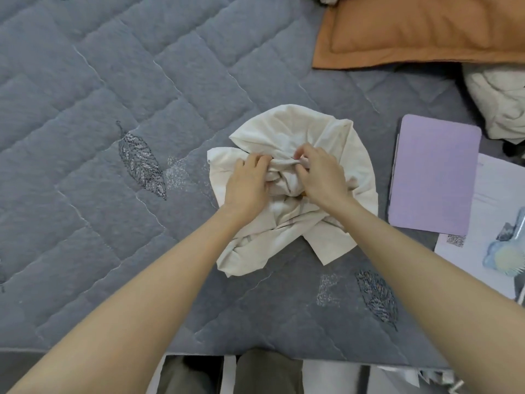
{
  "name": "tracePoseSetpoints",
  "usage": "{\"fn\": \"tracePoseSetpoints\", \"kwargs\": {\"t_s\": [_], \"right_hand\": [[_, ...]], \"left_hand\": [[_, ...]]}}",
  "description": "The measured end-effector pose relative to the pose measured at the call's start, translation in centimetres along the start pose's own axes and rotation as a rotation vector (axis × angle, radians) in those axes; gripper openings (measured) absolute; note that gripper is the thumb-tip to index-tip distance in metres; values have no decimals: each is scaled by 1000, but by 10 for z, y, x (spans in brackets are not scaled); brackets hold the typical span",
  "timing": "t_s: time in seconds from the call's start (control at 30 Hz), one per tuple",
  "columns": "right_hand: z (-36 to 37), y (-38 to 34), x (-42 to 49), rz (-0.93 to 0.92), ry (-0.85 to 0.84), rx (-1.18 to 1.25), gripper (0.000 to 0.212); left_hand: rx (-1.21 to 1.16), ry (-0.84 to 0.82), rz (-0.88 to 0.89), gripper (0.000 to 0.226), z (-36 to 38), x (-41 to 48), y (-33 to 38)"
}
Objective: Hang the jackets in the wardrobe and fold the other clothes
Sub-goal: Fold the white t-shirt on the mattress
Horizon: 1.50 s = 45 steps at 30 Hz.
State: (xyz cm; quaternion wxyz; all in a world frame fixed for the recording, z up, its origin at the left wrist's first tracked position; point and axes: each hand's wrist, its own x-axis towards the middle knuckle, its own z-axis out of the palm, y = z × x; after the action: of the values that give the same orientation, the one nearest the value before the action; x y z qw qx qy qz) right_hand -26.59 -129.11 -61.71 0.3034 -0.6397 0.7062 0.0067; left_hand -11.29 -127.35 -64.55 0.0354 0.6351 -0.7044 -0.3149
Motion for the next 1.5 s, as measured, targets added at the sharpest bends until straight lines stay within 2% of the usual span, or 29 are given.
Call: {"fn": "tracePoseSetpoints", "kwargs": {"t_s": [0.1, 0.2, 0.27, 0.4, 0.43, 0.5, 0.57, 0.7, 0.83, 0.97, 1.07, 1.17, 1.23, 1.27, 1.33, 1.43, 1.5], "right_hand": [[-5, -4, -4, 12, 55, 29, 19], [-12, -7, -18, 131, 118, 321, 7], [-20, -9, -32, 173, 131, 433, 4], [-37, -23, -64, 219, 114, 582, 9], [-42, -30, -74, 214, 117, 630, 14], [-50, -43, -98, 166, 131, 729, 37], [-56, -55, -124, 114, 148, 760, 52], [-66, -74, -170, 157, 213, 646, 37], [-75, -85, -207, 239, 283, 639, 23], [-81, -89, -236, 354, 353, 1009, 19], [-90, -90, -254, 431, 390, 1262, 15], [-98, -94, -269, 488, 330, 1511, 15], [-102, -98, -275, 509, 224, 1604, 15], [-103, -100, -278, 511, 179, 1586, 13], [-105, -102, -284, 501, 139, 1492, 14], [-101, -107, -289, 454, 185, 1361, 21], [-97, -117, -291, 473, 162, 1289, 17]], "left_hand": [[-13, 13, -60, 34, -11, -14, -3], [23, -36, -107, 31, -28, -38, -16], [37, -52, -122, 26, -39, -60, -28], [-241, 46, -297, 27, -66, -102, -47], [-367, 99, -368, 28, -75, -111, -51], [-603, 209, -469, 33, -93, -132, -56], [-684, 259, -500, 42, -109, -155, -60], [-555, 221, -408, 47, -134, -211, -60], [-362, 138, -209, 45, -146, -259, -54], [-266, 55, -125, 37, -149, -288, -45], [-308, -74, -76, 32, -148, -303, -41], [-389, -208, -73, 24, -147, -321, -36], [-218, -230, -90, 34, -142, -332, -38], [-138, -177, -98, 36, -141, -334, -42], [-97, 10, -137, 23, -148, -338, -48], [-47, 220, -172, 10, -172, -343, -57], [-9, 303, -184, 7, -185, -349, -64]]}}
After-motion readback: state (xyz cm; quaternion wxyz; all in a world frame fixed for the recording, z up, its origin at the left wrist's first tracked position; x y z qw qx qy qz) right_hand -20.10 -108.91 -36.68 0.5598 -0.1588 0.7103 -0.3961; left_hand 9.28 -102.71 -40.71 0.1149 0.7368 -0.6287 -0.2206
